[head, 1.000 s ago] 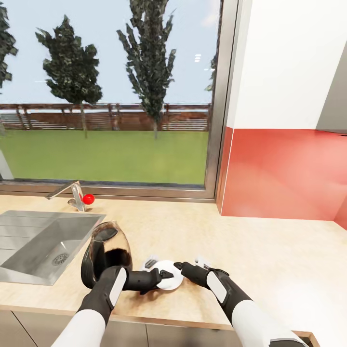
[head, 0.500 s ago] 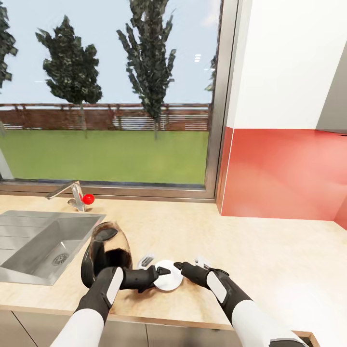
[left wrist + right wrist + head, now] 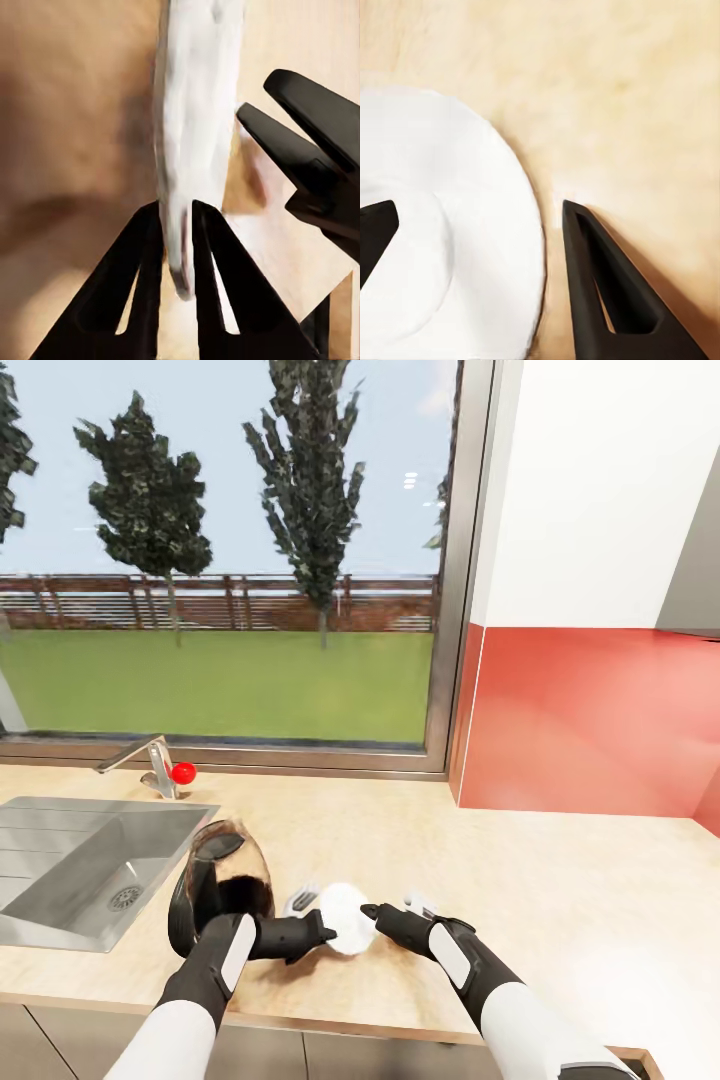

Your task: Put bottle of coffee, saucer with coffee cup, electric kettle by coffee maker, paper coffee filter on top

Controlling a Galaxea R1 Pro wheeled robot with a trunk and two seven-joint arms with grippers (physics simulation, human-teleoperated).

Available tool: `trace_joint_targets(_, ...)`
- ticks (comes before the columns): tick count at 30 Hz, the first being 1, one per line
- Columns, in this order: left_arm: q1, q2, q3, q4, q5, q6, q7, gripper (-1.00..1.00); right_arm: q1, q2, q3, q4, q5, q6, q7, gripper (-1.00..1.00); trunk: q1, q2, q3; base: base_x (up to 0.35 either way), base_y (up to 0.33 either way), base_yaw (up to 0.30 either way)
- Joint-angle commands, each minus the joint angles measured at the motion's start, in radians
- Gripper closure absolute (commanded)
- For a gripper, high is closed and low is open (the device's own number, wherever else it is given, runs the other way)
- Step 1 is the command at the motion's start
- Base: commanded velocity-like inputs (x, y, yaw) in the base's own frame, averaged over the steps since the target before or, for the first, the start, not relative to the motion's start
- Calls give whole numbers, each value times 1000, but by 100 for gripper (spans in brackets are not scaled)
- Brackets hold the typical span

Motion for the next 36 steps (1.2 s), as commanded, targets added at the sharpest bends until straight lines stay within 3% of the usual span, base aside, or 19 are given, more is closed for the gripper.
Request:
trace_joint_targets(1,-1,-1,5,0,6,7,-1,100,0,0,-2,-1,-1,6,1,-100,0,-1,-1,0,0,0)
trace_joint_targets(19,-2,-1,5,1,6,7,-1,100,0,0,-5,-14,-3,6,1,-100,0,-1,-1,0,0,0)
trace_joint_targets(25,-8,-1,4,1,7,7,-1,100,0,-2,-10,-201,-2,9,-3,-100,0,-1,-1,0,0,0)
trace_joint_targets(29,-11,-2,4,0,8,7,-1,100,0,-38,-15,-303,-2,10,-4,-100,0,-1,-1,0,0,0)
trace_joint_targets(33,-13,-4,5,0,9,7,-1,100,0,-83,-19,-343,-5,7,-5,-100,0,-1,-1,0,0,0)
trace_joint_targets(36,-14,-4,6,0,10,6,-1,100,0,-98,-25,-394,-6,6,-4,-100,0,-1,-1,0,0,0)
